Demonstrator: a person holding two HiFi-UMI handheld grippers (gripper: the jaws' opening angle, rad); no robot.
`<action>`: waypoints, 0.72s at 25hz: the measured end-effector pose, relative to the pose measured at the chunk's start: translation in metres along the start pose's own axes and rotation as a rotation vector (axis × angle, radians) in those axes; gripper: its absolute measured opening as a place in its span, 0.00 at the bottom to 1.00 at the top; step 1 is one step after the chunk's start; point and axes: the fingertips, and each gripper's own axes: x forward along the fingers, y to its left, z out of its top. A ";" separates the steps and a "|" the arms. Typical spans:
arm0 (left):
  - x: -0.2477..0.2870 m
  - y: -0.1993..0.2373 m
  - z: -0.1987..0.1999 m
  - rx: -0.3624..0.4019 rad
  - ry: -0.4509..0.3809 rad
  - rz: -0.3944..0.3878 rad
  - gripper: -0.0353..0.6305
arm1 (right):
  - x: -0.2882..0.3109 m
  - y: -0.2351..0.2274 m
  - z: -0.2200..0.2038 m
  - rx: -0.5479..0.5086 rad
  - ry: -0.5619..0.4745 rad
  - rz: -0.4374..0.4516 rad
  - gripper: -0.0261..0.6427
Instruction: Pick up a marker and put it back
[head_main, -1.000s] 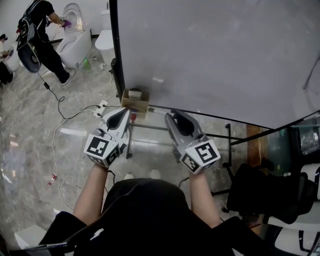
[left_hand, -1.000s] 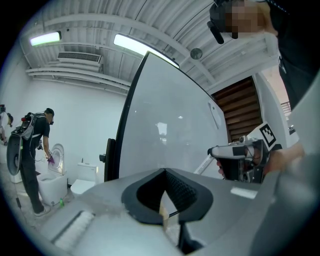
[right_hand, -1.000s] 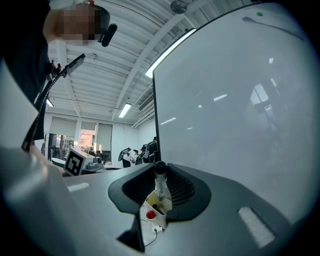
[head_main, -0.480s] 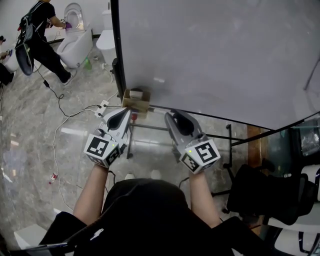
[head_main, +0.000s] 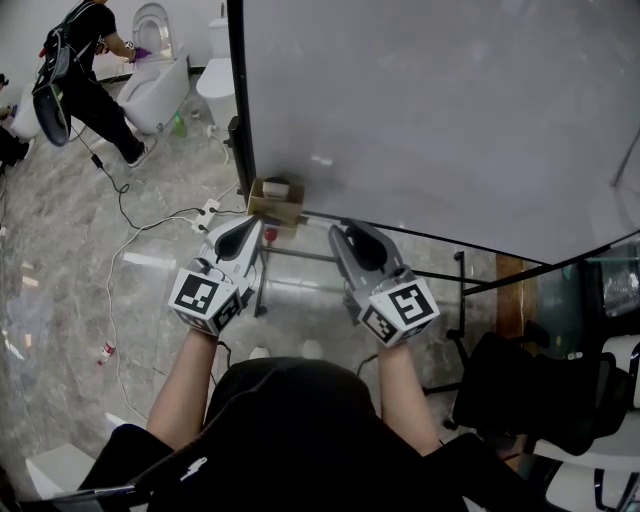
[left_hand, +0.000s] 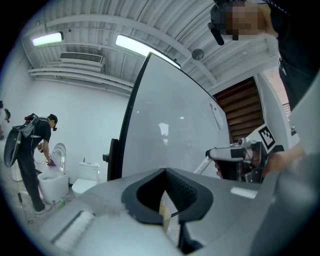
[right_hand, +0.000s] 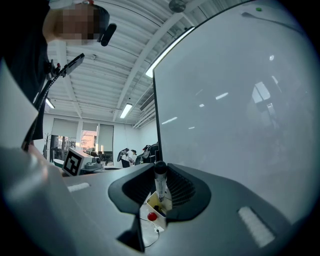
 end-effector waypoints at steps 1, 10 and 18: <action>0.000 0.001 0.000 -0.007 -0.003 0.005 0.06 | 0.001 0.000 -0.001 0.001 0.000 0.003 0.16; -0.004 0.010 0.003 0.000 0.004 0.031 0.06 | 0.018 0.002 -0.003 0.003 0.010 0.043 0.16; -0.017 0.025 0.008 -0.029 -0.029 0.113 0.06 | 0.035 0.007 -0.010 0.008 0.031 0.089 0.16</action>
